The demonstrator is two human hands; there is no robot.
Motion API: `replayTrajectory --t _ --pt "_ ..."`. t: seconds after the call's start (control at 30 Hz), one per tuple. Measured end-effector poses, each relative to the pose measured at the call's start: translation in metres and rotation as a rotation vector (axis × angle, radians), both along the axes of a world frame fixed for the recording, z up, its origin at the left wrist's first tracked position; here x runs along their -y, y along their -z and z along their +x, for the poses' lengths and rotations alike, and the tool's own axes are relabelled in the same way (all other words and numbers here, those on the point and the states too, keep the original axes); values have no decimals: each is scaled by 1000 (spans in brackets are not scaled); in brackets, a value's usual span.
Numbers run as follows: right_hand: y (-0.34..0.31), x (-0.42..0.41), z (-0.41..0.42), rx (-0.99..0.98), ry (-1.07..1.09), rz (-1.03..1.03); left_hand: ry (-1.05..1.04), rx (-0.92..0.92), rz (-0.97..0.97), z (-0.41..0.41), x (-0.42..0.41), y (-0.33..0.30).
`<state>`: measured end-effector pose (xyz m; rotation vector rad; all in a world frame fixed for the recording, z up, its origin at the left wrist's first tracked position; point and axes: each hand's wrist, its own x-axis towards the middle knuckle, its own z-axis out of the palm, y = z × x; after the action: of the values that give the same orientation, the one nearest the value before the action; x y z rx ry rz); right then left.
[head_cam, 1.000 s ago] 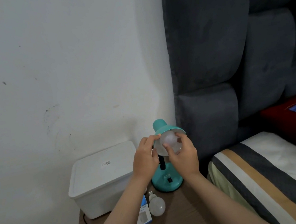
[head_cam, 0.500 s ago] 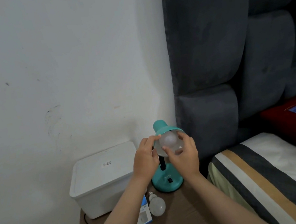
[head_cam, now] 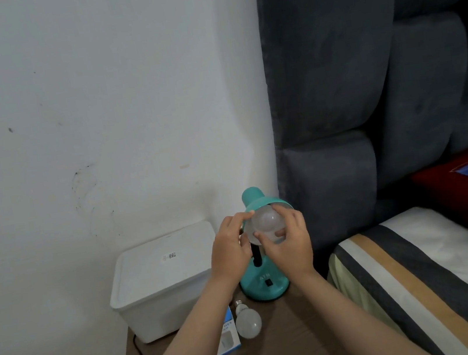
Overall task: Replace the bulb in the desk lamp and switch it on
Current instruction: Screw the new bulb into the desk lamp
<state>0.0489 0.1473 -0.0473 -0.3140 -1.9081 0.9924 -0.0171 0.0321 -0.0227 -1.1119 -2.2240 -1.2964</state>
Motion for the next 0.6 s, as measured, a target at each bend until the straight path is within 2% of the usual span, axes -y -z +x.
replayTrajectory --t 0.07,0.4,0.6 --pt "1 -2 -2 23 -19 49 -6 1 3 -1 0 0" --pt "-4 2 -1 59 -10 -104 1 17 16 -1 -2 0" --pt "-2 0 -4 66 -7 5 -4 27 18 0 -1 -1"
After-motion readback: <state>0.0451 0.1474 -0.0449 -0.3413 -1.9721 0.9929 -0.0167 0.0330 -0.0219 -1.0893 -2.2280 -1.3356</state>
